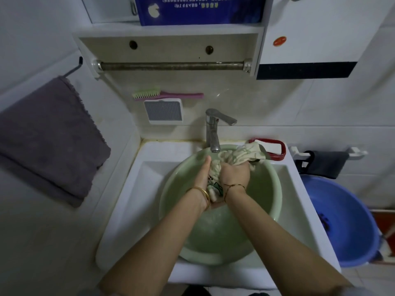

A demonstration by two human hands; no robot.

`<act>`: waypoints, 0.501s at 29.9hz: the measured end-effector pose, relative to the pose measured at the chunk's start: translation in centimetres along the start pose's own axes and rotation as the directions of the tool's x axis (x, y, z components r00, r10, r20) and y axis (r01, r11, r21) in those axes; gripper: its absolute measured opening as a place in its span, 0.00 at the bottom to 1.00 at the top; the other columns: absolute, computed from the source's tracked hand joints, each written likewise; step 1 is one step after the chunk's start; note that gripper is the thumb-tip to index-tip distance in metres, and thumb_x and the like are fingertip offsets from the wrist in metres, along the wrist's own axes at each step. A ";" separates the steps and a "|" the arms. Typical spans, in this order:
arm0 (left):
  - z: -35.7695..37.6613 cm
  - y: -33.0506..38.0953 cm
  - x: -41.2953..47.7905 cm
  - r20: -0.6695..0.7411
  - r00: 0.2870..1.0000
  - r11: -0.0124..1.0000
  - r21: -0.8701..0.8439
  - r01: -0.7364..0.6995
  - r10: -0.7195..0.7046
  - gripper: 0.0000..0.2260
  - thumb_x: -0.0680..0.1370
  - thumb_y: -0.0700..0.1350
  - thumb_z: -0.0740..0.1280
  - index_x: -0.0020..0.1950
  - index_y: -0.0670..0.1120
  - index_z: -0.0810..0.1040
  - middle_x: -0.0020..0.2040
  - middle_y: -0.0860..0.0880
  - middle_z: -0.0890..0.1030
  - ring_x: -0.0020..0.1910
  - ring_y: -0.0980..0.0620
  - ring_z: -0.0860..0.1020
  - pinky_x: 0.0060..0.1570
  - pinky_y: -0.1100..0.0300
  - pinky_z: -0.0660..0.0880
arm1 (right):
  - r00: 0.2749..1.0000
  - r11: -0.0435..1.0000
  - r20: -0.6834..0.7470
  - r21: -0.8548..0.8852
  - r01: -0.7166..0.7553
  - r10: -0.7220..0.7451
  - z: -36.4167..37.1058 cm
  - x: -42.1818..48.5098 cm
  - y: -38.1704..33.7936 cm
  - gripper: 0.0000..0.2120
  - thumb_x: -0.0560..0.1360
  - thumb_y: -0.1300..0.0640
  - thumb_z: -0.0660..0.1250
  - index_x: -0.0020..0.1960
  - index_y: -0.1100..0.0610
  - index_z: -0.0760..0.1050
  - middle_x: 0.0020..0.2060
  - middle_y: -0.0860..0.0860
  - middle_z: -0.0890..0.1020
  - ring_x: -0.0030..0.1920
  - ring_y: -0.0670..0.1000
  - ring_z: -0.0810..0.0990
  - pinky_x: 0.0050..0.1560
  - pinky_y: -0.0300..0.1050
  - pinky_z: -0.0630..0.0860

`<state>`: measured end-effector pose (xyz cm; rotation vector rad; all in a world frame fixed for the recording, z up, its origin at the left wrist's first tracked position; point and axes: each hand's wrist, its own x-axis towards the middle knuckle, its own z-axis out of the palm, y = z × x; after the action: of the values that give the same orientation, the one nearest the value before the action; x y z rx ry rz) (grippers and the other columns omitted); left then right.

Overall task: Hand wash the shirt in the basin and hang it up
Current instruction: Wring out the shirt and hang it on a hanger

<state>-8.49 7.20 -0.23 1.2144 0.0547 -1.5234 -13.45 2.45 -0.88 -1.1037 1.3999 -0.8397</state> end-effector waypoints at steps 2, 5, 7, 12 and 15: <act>0.8 0.1 0.1 0.022 0.999 0.999 -0.036 -0.036 0.036 0.24 0.77 0.62 0.59 0.43 0.42 0.81 0.32 0.45 0.83 0.30 0.50 0.81 0.31 0.62 0.78 | 0.999 0.998 0.014 -0.045 0.046 -0.045 0.0 -0.2 -0.3 0.15 0.64 0.58 0.68 0.51 0.59 0.75 0.46 0.55 0.82 0.47 0.58 0.81 0.53 0.53 0.77; 1.2 -0.1 0.4 0.025 0.996 0.989 -0.125 -0.077 0.080 0.19 0.77 0.54 0.61 0.33 0.44 0.80 0.26 0.49 0.78 0.24 0.53 0.77 0.25 0.67 0.73 | 0.994 0.992 0.055 -0.080 0.099 -0.095 -0.1 -0.1 -0.3 0.19 0.60 0.54 0.66 0.49 0.59 0.76 0.43 0.55 0.82 0.44 0.57 0.81 0.50 0.53 0.79; 1.2 -0.2 0.2 0.027 0.998 0.991 -0.119 -0.057 0.061 0.17 0.76 0.54 0.63 0.34 0.46 0.80 0.28 0.49 0.79 0.26 0.53 0.78 0.27 0.66 0.74 | 0.991 0.990 0.076 -0.084 0.117 -0.111 -0.1 -0.1 -0.2 0.20 0.57 0.53 0.65 0.47 0.59 0.77 0.41 0.54 0.82 0.43 0.57 0.81 0.48 0.53 0.80; 0.7 -0.4 0.4 0.014 1.000 0.999 -0.053 0.005 -0.004 0.13 0.74 0.57 0.64 0.39 0.48 0.80 0.35 0.50 0.81 0.33 0.53 0.80 0.32 0.64 0.77 | 0.969 0.972 0.149 -0.101 0.214 -0.198 -0.7 -0.2 0.1 0.13 0.62 0.59 0.69 0.47 0.57 0.76 0.42 0.53 0.82 0.44 0.56 0.80 0.48 0.50 0.79; -0.3 0.1 0.6 0.025 1.000 0.993 0.120 0.015 -0.018 0.17 0.74 0.61 0.61 0.43 0.49 0.80 0.39 0.50 0.82 0.43 0.50 0.80 0.51 0.55 0.77 | 0.962 0.986 0.215 0.031 0.165 -0.168 -1.2 0.5 -0.2 0.11 0.64 0.62 0.72 0.45 0.60 0.76 0.43 0.55 0.83 0.44 0.55 0.81 0.51 0.52 0.79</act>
<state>-8.13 6.92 -0.75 1.2917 -0.0447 -1.5745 -14.55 1.81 -0.66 -1.2766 1.1309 -0.8191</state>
